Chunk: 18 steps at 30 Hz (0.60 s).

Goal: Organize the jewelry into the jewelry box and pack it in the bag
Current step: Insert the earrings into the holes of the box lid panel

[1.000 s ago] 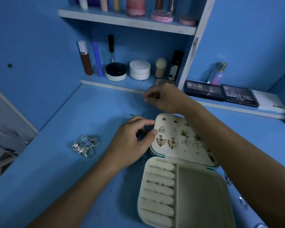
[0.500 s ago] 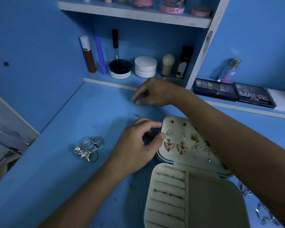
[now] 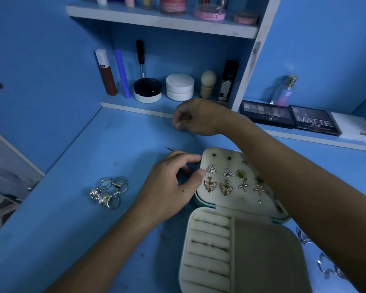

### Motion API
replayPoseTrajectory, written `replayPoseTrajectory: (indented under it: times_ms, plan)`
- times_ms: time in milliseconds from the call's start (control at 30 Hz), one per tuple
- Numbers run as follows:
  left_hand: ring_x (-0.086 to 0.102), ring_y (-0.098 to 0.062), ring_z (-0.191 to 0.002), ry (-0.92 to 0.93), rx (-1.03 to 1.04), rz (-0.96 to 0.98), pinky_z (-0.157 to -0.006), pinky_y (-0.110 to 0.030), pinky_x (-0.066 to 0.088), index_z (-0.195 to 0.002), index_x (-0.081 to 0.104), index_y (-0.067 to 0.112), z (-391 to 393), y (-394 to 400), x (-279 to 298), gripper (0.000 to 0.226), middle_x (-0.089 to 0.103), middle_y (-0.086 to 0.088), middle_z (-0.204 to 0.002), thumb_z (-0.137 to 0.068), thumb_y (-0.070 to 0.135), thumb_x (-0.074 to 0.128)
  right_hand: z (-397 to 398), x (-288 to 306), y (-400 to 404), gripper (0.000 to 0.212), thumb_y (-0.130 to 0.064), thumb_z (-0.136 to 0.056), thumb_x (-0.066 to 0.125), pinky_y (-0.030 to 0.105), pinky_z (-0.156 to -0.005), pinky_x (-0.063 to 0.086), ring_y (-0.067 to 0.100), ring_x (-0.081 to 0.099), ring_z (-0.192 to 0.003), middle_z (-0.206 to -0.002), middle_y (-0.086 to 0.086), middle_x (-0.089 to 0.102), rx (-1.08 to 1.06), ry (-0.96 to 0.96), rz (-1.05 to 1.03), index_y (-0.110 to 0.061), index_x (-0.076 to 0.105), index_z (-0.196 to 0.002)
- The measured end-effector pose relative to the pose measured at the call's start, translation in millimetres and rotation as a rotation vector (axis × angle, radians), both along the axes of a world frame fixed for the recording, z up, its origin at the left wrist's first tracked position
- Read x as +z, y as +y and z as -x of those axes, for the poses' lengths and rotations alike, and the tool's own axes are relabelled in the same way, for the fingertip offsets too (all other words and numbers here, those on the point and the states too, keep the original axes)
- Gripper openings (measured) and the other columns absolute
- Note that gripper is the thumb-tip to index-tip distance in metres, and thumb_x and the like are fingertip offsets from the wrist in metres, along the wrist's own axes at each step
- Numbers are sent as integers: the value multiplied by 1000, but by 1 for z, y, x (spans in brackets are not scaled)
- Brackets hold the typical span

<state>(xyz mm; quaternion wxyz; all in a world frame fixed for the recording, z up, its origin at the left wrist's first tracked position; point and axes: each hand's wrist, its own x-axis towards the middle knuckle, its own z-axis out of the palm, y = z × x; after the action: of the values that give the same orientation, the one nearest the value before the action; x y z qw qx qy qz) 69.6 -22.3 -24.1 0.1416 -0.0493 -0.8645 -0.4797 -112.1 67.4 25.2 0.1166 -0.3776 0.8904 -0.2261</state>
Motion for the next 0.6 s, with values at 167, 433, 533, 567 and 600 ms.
replayPoseTrajectory:
  times_ms: [167, 433, 533, 567, 600]
  plan:
    - [60, -7, -86, 1, 15, -22, -71, -10, 40, -106, 72, 25, 0, 2, 4, 22, 62, 24, -94, -85, 29, 66, -16, 20, 29, 5, -18, -91, 69, 12, -70, 50, -1, 63, -74, -81, -12, 71, -54, -17, 143, -21, 73, -92]
    - [61, 1, -88, -76, 8, -143, -76, -2, 37, -113, 67, 30, -1, 4, 3, 29, 67, 20, -91, -88, 16, 71, -60, 44, 92, 8, -18, -92, 69, 5, -66, 44, -7, 62, -72, -83, -16, 70, -184, 37, 331, -19, 76, -97]
    - [61, -3, -88, -88, 2, -152, -77, -4, 38, -114, 68, 30, 1, 3, 2, 28, 68, 17, -89, -87, 23, 73, -79, 42, 115, 8, -22, -93, 69, 5, -74, 46, 0, 65, -84, -89, -12, 73, -233, 40, 333, -27, 75, -96]
    - [62, -4, -88, -93, 0, -157, -77, -5, 39, -114, 68, 31, 1, 3, 1, 30, 68, 17, -89, -83, 30, 71, -87, 42, 122, 8, -24, -93, 69, 6, -75, 46, 0, 65, -85, -89, -12, 73, -252, 33, 330, -29, 74, -94]
    - [62, -5, -89, -96, -1, -160, -77, -6, 40, -114, 68, 32, 1, 3, 1, 34, 68, 17, -89, -80, 34, 68, -95, 41, 128, 8, -25, -93, 69, 7, -73, 47, -1, 65, -84, -89, -12, 72, -275, 27, 328, -31, 74, -93]
